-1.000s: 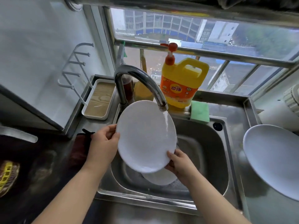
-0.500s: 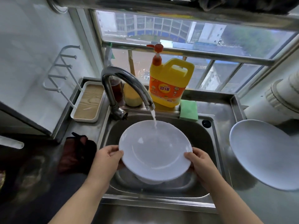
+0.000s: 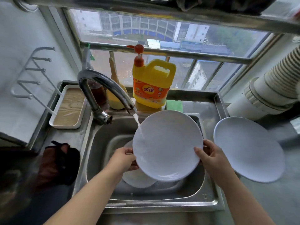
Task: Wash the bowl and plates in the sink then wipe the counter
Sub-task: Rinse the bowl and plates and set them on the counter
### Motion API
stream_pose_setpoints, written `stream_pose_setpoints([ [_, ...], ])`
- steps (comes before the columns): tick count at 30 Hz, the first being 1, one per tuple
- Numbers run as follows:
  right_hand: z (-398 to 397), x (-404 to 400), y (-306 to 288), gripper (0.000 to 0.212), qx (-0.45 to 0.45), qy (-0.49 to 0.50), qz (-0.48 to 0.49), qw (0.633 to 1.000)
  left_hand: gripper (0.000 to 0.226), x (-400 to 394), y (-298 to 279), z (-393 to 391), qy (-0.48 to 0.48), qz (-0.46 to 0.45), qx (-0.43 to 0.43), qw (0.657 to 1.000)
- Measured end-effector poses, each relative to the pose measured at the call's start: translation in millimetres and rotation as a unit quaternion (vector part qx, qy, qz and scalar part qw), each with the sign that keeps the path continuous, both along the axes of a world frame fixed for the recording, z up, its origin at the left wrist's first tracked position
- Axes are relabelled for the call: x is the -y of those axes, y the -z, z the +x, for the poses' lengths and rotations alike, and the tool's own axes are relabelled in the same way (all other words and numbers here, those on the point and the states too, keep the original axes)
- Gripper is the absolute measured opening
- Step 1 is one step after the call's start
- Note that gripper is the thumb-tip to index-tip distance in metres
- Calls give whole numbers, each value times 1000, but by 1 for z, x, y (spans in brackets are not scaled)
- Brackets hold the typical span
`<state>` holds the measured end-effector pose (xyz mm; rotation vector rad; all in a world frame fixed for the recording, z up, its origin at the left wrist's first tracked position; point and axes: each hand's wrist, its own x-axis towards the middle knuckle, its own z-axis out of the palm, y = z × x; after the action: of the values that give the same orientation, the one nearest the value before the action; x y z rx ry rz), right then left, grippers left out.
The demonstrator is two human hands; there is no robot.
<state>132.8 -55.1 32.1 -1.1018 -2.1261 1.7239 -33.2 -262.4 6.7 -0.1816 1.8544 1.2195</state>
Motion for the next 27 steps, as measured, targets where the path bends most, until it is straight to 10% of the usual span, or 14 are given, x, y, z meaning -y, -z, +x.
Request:
stream_pose_setpoints([
  [27, -103, 85, 58, 19, 124, -19, -274, 953, 26, 117, -16, -62, -48, -63, -220, 972],
])
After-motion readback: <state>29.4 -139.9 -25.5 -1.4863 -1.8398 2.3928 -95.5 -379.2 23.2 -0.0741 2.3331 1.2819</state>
